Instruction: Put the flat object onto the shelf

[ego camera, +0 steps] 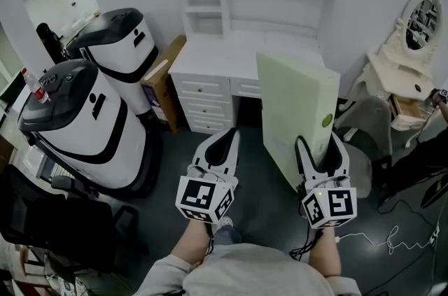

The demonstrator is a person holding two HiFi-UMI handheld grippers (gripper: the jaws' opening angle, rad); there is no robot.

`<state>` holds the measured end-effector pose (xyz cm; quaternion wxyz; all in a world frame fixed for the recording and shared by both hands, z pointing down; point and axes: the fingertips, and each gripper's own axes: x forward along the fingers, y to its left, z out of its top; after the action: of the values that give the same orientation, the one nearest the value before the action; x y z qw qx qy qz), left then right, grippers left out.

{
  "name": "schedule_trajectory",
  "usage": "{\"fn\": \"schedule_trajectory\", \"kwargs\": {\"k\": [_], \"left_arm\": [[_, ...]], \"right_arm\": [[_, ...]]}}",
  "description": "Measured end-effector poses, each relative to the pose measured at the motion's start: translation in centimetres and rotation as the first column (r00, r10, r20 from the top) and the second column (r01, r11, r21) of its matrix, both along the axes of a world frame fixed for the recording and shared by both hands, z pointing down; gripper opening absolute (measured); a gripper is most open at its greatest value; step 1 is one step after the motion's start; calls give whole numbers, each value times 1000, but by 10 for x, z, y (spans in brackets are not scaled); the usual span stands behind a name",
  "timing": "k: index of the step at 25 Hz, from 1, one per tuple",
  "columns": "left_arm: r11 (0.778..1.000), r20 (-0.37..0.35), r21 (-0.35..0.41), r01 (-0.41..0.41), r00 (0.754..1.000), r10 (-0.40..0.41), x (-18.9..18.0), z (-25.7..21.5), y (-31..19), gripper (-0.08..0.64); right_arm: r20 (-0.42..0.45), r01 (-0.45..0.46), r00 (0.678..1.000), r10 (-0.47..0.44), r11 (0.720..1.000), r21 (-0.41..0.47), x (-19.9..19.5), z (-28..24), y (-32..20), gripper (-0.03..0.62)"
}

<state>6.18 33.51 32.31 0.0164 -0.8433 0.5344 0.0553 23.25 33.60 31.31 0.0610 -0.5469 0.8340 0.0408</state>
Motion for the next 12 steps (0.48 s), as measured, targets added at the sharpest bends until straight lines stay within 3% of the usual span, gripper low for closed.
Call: {"fn": "schedule_trajectory", "kwargs": {"k": [12], "left_arm": [[1000,-4,12,-26,1000,26,-61,1,-65,14]], "right_arm": [[12,-32,999,33,999,-25,-55,6,-63,296]]}}
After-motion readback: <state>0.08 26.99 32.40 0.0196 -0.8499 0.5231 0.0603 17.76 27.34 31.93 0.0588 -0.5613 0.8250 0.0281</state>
